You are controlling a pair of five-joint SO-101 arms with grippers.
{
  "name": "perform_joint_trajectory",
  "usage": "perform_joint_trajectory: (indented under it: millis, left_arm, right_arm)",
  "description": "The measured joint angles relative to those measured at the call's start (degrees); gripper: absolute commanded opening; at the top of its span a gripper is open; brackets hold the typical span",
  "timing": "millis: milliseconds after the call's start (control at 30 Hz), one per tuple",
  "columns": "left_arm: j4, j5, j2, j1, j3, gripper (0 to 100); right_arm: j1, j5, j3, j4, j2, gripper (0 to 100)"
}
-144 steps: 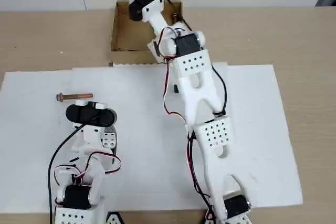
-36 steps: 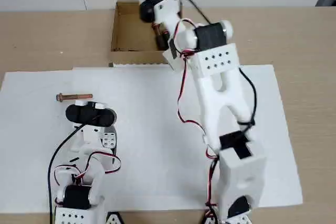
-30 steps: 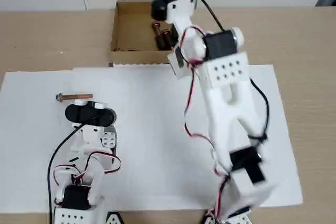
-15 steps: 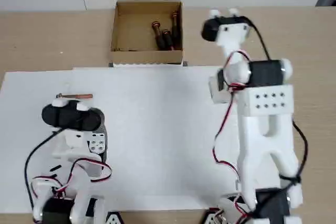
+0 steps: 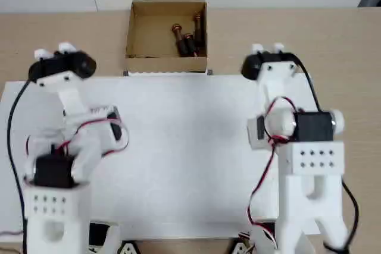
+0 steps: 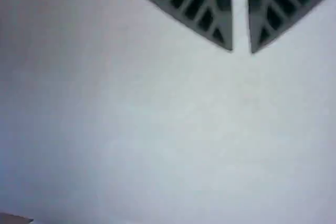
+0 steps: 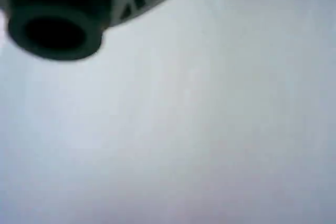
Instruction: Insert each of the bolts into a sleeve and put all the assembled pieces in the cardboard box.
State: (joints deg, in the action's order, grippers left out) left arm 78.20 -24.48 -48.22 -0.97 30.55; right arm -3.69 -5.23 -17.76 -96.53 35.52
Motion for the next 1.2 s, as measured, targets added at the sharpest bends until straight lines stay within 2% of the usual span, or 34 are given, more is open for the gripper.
perform_joint_trajectory:
  millis: [200,467,733,967,1100,1200]
  left_arm:
    - [0.00,-7.30,11.78,3.69,-8.26,1]
    - [0.00,-20.48,30.86,13.71,-17.23,1]
    - [0.00,-32.00,44.13,14.59,-23.03,1]
    - [0.00,-34.20,52.31,14.77,-25.32,2]
    - [0.00,-34.29,57.23,16.44,-29.63,8]
    - [0.00,-34.20,61.80,18.73,-33.32,9]
  right_arm:
    - [5.98,-0.70,-8.00,1.67,8.26,0.5]
    - [7.47,-1.85,-13.98,2.46,19.08,0.5]
    - [7.47,-1.85,-18.64,4.13,24.18,0.4]
    - [7.56,-1.85,-23.56,8.09,25.23,0.4]
    - [7.47,-1.85,-25.41,9.32,25.32,0.4]
    - [7.47,-1.85,-26.46,9.32,25.32,0.4]
